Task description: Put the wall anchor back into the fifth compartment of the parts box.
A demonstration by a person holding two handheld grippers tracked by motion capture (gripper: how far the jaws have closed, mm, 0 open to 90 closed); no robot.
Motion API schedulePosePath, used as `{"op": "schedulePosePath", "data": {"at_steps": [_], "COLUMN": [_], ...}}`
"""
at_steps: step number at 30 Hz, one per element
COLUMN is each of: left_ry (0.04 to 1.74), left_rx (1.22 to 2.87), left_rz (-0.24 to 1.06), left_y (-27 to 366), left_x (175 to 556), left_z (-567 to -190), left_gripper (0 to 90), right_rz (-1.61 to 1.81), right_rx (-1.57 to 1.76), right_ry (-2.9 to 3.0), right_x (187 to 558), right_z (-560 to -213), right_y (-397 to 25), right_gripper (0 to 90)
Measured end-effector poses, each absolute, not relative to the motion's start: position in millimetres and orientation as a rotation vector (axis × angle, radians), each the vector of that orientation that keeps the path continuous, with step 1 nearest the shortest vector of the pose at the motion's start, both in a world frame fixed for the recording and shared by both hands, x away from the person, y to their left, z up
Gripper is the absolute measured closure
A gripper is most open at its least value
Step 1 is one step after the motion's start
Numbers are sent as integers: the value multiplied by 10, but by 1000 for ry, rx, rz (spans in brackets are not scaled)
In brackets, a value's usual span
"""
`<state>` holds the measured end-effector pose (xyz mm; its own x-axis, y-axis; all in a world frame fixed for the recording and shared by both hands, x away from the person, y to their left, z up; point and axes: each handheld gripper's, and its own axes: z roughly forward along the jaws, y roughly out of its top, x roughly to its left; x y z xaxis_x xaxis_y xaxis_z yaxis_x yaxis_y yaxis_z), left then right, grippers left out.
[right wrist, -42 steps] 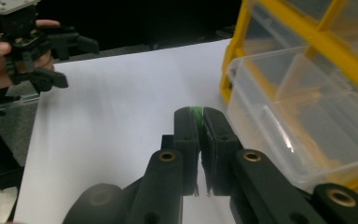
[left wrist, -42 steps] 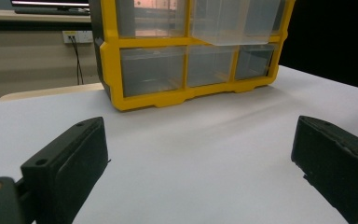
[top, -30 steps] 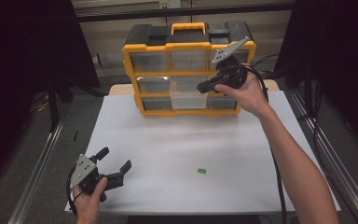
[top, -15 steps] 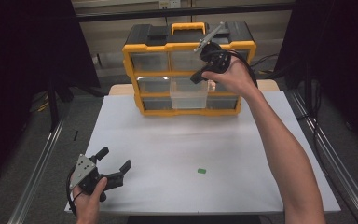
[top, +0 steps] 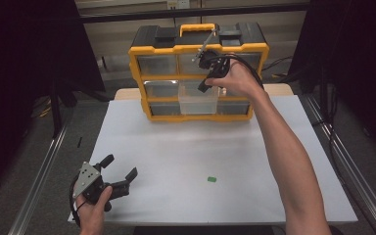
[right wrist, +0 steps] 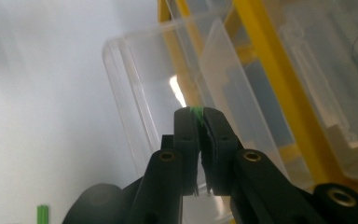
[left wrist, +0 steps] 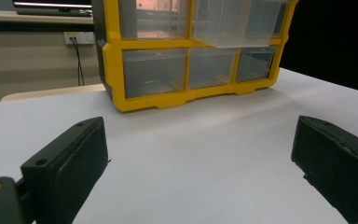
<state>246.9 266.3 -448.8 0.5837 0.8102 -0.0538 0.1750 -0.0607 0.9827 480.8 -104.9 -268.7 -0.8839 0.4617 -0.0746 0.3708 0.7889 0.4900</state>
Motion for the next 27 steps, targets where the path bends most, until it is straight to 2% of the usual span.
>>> {"op": "schedulePosePath", "data": {"at_steps": [13,16,17,18,20,22,23,24,26,27], "left_ry": [842,843,841,841,838,838,838,841,840,840], "left_rx": [1574,1575,1582,1582,1578,1578,1578,1580,1587,1587], "left_rz": [630,632,632,632,623,628,628,632,636,636], "left_y": [2644,2647,2655,2655,2654,2650,2650,2649,2655,2655], "left_x": [2465,2464,2464,2464,2459,2459,2459,2460,2462,2462], "left_z": [-4489,-4489,-4490,-4490,-4488,-4486,-4486,-4488,-4489,-4489], "left_gripper": [38,38,38,38,38,38,38,38,38,38], "right_rz": [624,651,673,673,732,785,785,828,883,920], "right_rx": [689,717,731,731,760,762,762,785,790,777], "right_ry": [2820,2795,2779,2779,2740,2720,2720,2696,2666,2665], "right_x": [4891,4900,4907,4907,4897,4885,4885,4869,4855,4842], "right_z": [-2815,-2822,-2814,-2814,-2802,-2789,-2789,-2769,-2759,-2753], "right_y": [-1032,-1041,-1057,-1057,-1083,-1110,-1110,-1138,-1158,-1178], "right_gripper": [843,807,726,726,571,501,501,387,310,305]}}
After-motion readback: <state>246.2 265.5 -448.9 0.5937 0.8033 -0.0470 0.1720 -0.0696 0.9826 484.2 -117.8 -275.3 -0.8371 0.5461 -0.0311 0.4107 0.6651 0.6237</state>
